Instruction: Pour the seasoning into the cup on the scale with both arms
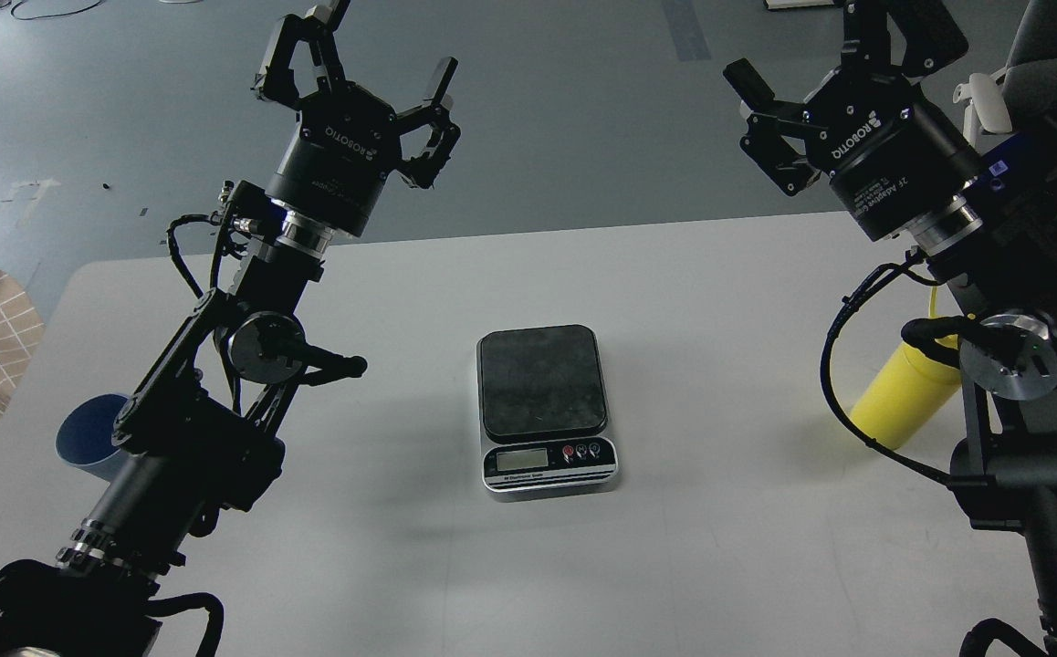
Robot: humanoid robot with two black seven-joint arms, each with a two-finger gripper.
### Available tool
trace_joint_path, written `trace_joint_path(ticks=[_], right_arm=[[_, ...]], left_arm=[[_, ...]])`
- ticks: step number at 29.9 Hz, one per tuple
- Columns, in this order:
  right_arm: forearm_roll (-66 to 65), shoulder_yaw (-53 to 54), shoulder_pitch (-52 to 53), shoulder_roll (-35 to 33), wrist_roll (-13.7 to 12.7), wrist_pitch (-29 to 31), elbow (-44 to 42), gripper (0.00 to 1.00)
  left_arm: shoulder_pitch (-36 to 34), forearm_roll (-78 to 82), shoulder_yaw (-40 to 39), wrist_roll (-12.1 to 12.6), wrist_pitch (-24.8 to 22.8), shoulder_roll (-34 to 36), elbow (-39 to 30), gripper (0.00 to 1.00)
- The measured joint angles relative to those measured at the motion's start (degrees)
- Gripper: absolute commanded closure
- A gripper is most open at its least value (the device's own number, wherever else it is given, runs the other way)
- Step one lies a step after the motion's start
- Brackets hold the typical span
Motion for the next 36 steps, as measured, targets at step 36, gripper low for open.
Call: trace_joint_path(ticks=[36], right_arm=[[0.3, -0.1, -0.4, 0.0, 0.0, -0.3, -0.9, 0.0]], left_arm=[[-0.2, 0.1, 0.4, -0.2, 0.0, 0.1, 0.1, 0.01]])
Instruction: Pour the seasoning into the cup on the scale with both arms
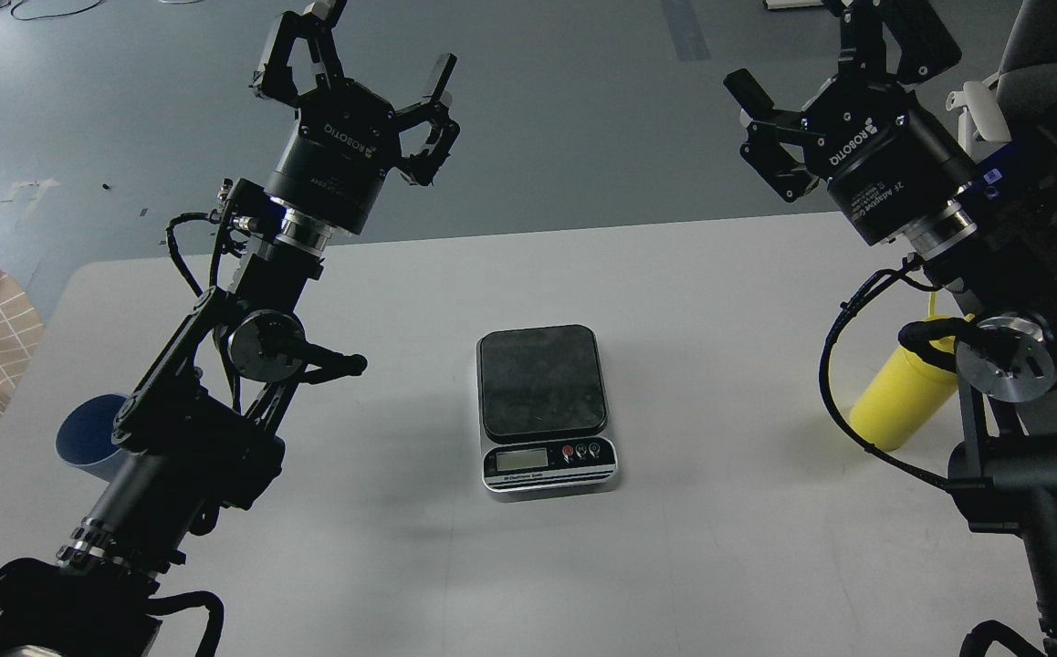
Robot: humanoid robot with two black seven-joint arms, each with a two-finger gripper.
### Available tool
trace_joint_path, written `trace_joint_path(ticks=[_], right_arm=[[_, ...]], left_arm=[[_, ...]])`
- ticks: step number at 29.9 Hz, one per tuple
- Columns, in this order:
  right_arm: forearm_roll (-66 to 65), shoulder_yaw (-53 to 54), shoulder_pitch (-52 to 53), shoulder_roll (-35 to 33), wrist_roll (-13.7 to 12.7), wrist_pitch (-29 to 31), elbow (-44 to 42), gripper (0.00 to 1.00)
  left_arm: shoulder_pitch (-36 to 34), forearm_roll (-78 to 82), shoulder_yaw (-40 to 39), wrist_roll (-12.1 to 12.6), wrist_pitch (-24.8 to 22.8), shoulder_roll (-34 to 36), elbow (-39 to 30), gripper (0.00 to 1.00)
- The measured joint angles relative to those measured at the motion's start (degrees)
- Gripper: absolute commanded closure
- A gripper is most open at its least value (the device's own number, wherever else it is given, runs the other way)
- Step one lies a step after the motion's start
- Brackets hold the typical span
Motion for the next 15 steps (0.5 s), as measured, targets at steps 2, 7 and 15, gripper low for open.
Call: trace_joint_path(ticks=[2, 7, 15], right_arm=[[0.1, 0.0, 0.0, 0.0, 0.0, 0.0, 0.0, 0.0], [0.1, 0.5, -0.1, 0.0, 0.0, 0.0, 0.1, 0.0], [0.1, 0.6, -0.2, 0.0, 0.0, -0.2, 0.5, 0.0]], left_arm=[[0.1, 0.0, 0.2, 0.0, 0.0, 0.0, 0.0, 0.01], [0.3, 0.0, 0.4, 0.0, 0.0, 0.2, 0.0, 0.01], [0.3, 0.0, 0.3, 0.0, 0.0, 0.2, 0.0, 0.01]])
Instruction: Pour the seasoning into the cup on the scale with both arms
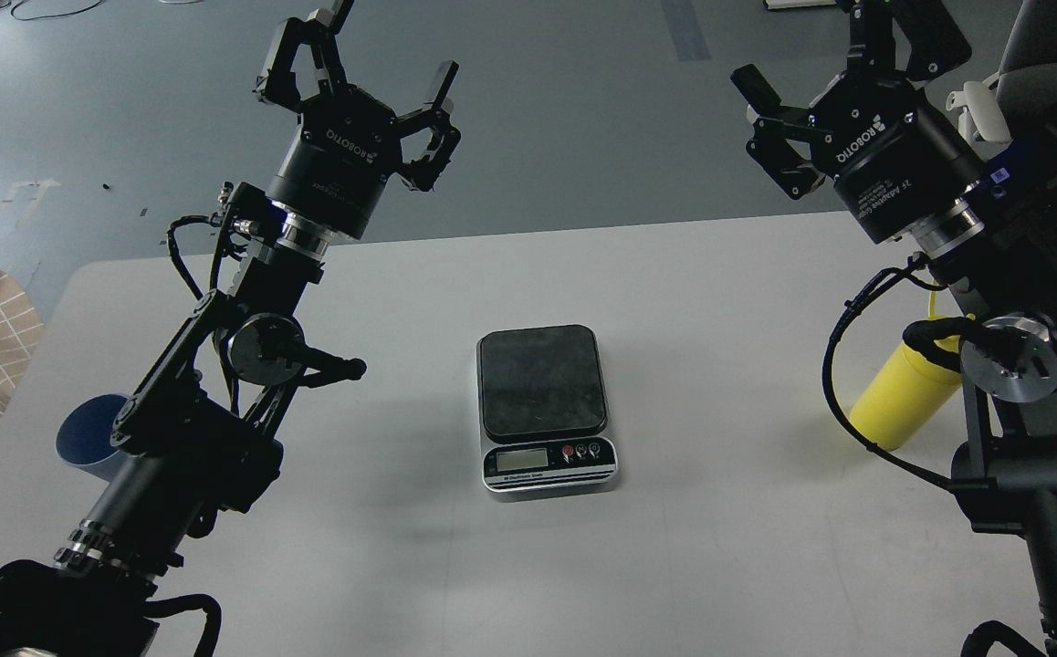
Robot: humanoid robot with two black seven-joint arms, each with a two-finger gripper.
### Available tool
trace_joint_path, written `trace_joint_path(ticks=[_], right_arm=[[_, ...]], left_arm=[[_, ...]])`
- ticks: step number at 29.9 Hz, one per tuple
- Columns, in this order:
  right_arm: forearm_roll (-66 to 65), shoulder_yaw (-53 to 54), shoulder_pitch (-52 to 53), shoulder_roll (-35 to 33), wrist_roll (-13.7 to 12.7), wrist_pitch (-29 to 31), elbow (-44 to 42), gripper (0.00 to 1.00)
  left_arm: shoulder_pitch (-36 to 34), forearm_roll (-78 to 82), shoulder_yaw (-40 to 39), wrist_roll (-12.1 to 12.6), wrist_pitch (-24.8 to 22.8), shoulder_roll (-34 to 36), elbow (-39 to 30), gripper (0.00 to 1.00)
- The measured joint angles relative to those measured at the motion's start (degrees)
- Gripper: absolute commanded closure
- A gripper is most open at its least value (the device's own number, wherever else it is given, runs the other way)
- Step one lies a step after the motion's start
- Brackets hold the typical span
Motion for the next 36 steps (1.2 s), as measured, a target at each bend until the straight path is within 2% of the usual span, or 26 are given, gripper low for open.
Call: trace_joint_path(ticks=[36], right_arm=[[-0.4, 0.2, -0.6, 0.0, 0.0, -0.1, 0.2, 0.0]], left_arm=[[-0.1, 0.1, -0.6, 0.0, 0.0, 0.2, -0.1, 0.01]])
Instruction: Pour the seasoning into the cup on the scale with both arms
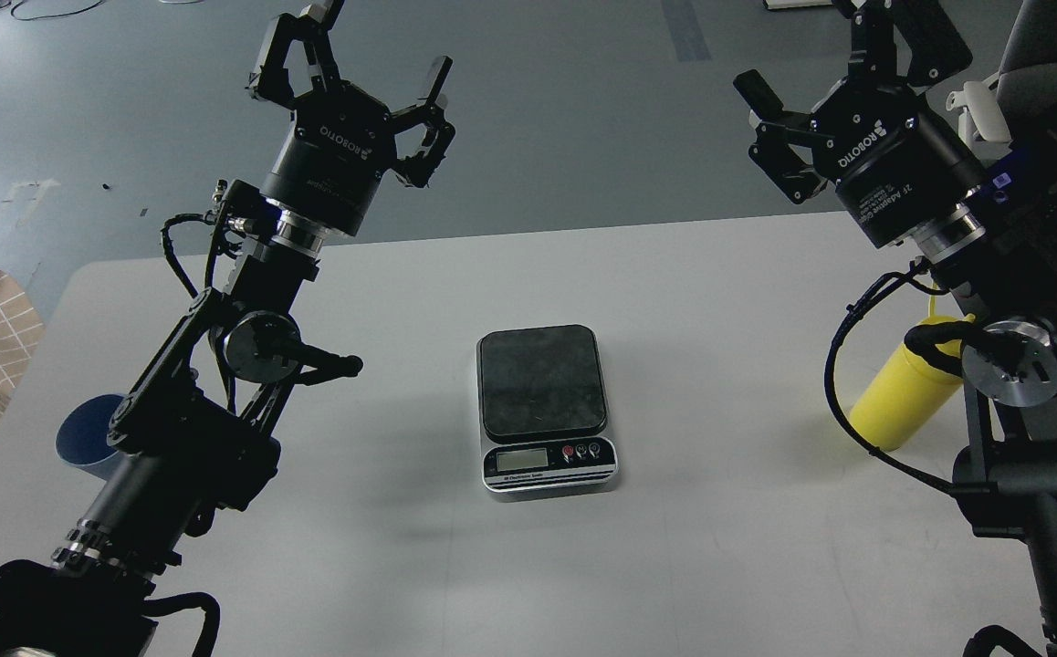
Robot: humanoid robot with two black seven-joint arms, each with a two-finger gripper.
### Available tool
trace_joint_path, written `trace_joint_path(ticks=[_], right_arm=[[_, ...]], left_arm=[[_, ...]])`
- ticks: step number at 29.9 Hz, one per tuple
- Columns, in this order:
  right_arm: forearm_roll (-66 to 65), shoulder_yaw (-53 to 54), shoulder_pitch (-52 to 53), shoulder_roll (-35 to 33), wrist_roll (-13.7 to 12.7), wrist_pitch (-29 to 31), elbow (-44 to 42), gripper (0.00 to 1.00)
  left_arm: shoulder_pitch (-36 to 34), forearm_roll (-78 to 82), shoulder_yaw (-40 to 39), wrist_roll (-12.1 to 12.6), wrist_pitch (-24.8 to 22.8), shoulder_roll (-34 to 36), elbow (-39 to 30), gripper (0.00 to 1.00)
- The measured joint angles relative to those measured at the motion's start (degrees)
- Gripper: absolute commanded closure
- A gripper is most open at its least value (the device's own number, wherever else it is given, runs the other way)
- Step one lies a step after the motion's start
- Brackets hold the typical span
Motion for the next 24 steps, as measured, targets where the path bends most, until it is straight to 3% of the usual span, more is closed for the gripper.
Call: trace_joint_path(ticks=[24], right_arm=[[0.1, 0.0, -0.9, 0.0, 0.0, 0.0, 0.3, 0.0]], left_arm=[[0.0, 0.0, 0.5, 0.0, 0.0, 0.0, -0.1, 0.01]])
